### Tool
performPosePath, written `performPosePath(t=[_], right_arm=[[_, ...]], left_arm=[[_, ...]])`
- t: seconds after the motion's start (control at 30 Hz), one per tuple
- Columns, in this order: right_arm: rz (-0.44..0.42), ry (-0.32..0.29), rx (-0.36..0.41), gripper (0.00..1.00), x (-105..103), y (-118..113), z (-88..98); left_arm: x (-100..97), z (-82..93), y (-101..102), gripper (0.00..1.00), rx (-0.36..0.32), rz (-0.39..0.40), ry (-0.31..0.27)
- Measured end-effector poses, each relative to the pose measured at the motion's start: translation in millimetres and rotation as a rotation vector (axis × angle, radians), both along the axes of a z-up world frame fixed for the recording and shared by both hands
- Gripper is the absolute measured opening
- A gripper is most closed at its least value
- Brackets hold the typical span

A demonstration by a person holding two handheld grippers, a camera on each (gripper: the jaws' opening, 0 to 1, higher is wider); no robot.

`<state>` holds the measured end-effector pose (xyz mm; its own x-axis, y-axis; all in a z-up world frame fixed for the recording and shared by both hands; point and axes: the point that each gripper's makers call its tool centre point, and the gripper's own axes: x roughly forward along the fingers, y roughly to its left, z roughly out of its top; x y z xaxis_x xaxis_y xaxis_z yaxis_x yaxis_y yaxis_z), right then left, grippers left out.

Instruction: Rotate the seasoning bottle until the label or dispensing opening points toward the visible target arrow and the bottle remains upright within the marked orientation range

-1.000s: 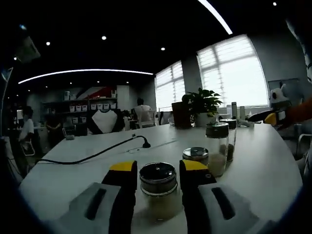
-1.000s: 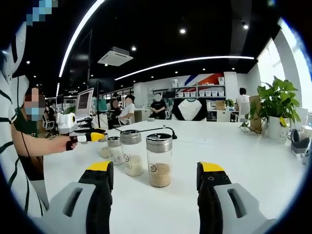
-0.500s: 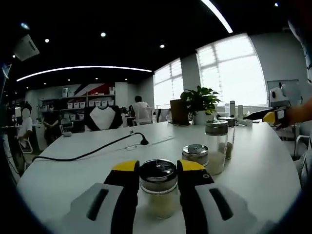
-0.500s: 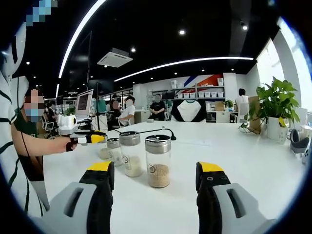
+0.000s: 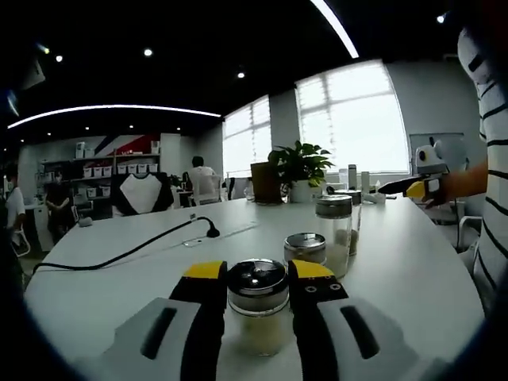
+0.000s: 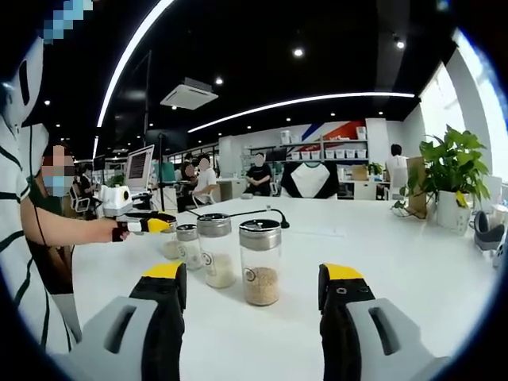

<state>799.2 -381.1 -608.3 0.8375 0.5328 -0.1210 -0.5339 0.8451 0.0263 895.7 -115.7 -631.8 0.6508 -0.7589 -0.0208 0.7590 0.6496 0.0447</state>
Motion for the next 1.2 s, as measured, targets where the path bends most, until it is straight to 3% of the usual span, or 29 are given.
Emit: performPosePath(t=[0.23, 0.37, 0.67, 1.0, 1.13, 1.2], right_arm=[[0.007, 0.004, -0.011, 0.68, -1, 1, -0.4], [0.005, 0.008, -0.021, 0.68, -1, 1, -0.6], [0.010, 0.006, -0.035, 0.68, -3, 3, 0.7], [0.016, -0.009, -0.042, 0.69, -2, 7, 7.4], [0.018, -0.005, -0.047, 0.69, -3, 7, 5.8], [0.017, -0.003, -0.046, 0.69, -3, 7, 5.3]], left_arm=[[1.5, -0.9, -2, 0.32, -0.019, -0.077, 0.013], [5.2, -3.7, 0, 0.32, -0.045, -0.121, 0.050], [5.9, -7.3, 4, 0.32, -0.045, -0.221, 0.044], [5.8, -7.5, 5, 0.33, -0.029, -0.178, 0.035], [5.5, -1.3, 8, 0.44, -0.077, -0.122, 0.053], [-1.3, -0.7, 7, 0.44, -0.057, -0.113, 0.049]])
